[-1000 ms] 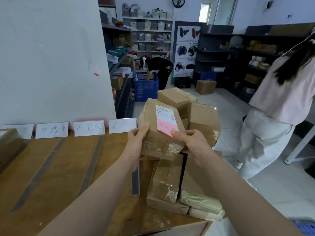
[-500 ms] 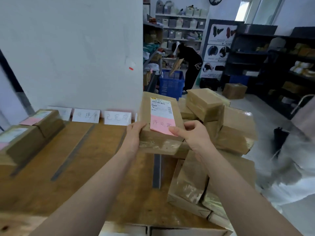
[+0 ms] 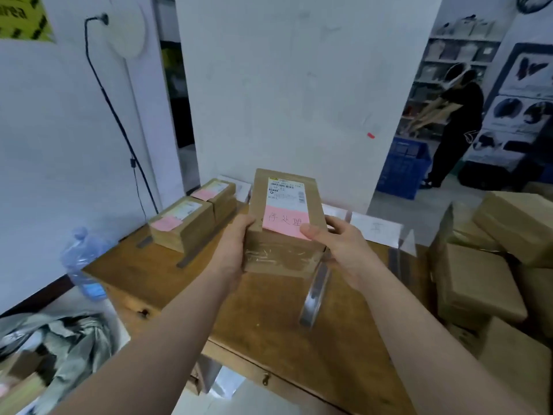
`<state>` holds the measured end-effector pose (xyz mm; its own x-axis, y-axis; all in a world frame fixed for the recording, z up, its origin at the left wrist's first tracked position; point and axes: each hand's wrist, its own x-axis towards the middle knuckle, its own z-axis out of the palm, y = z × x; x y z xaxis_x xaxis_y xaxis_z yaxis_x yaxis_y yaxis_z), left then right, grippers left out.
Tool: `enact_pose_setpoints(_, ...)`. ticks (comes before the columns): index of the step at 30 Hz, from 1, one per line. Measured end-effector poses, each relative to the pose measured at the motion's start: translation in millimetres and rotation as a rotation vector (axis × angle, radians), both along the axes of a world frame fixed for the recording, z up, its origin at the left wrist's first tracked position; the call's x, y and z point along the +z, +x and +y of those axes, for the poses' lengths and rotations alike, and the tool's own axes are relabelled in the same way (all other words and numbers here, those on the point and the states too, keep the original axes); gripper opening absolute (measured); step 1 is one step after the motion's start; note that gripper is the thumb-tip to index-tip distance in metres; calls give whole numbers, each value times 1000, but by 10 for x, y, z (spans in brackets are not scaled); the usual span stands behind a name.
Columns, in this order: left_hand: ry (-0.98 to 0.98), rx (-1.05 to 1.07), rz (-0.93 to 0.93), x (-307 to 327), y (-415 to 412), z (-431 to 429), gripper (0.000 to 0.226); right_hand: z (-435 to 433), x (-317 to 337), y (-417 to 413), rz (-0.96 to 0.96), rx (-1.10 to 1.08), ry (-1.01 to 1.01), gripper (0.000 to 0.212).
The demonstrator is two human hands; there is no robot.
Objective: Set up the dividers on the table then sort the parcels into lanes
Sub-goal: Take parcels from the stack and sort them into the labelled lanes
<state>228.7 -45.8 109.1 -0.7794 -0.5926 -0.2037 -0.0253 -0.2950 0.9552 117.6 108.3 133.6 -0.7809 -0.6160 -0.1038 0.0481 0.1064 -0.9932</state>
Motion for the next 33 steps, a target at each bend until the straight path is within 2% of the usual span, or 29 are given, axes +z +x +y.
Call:
enact_pose_setpoints(2, -14, 37, -9, 27, 242, -383, 27, -408, 3, 180, -17, 54, 6, 51)
enact_pose_setpoints(5, -48, 49, -67, 28, 593, -947, 30, -965, -19, 459, -51, 99, 7, 30)
enact_pose_setpoints(10, -114, 70, -179, -17, 1084, -1742, 32, -1780, -163, 877, -94, 142, 43, 42)
enact_pose_setpoints(21, -43, 170, -363, -374, 1489, -2874, 31, -3100, -612, 1150, -172, 257, 205, 21)
enact_pose_setpoints(27, 12, 190, -492, -706, 1568, -3344, 30, -3549, -957, 1202, -279, 296, 278, 26)
enact_pose_setpoints(33, 52, 87, -585, -1007, 1574, -3791, 37, -3899, -1245, 1269, -349, 221, 350, 32)
